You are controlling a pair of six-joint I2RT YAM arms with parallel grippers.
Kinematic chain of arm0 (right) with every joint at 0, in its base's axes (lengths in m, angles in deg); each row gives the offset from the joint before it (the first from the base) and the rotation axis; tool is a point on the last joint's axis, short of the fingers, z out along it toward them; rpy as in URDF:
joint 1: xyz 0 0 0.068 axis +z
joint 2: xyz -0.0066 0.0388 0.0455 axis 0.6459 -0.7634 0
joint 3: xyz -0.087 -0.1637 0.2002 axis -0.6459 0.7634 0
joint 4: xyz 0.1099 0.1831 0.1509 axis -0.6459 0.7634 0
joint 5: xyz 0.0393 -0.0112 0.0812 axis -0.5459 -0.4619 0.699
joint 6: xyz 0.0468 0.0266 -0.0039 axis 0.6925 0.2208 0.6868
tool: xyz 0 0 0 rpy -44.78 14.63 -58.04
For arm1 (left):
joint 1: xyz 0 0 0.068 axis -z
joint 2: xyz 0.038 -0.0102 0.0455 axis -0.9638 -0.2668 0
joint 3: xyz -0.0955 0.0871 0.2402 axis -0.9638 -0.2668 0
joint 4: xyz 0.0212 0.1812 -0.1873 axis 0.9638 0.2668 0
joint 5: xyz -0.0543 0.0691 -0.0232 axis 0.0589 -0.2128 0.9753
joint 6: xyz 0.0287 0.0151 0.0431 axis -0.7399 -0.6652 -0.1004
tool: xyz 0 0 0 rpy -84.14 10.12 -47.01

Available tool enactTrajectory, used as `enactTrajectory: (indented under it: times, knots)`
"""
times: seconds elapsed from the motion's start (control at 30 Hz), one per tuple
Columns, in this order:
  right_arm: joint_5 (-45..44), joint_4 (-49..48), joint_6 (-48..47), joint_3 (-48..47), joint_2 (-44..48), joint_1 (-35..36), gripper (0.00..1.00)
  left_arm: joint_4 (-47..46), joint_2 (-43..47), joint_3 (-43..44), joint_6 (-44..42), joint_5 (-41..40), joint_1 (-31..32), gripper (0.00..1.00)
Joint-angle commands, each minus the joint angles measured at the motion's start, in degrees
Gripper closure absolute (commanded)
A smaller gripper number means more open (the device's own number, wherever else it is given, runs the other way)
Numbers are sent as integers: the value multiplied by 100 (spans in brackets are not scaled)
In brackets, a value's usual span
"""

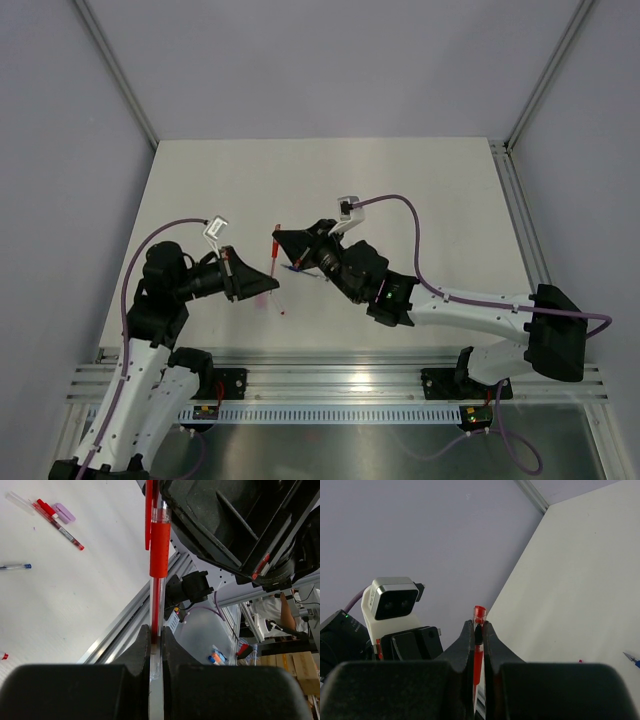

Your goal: Insert the pens into the pen caps

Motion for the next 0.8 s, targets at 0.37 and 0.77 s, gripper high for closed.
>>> enactTrajectory:
  times: [0.37, 0.77]
  knots:
    - [612, 2812, -210, -736, -140, 76, 100, -457, 83, 313, -531, -964, -158, 59]
    - [1333, 3717, -701, -1669, -456, -2787, 100, 1531, 557, 435, -1761, -1014, 79, 17]
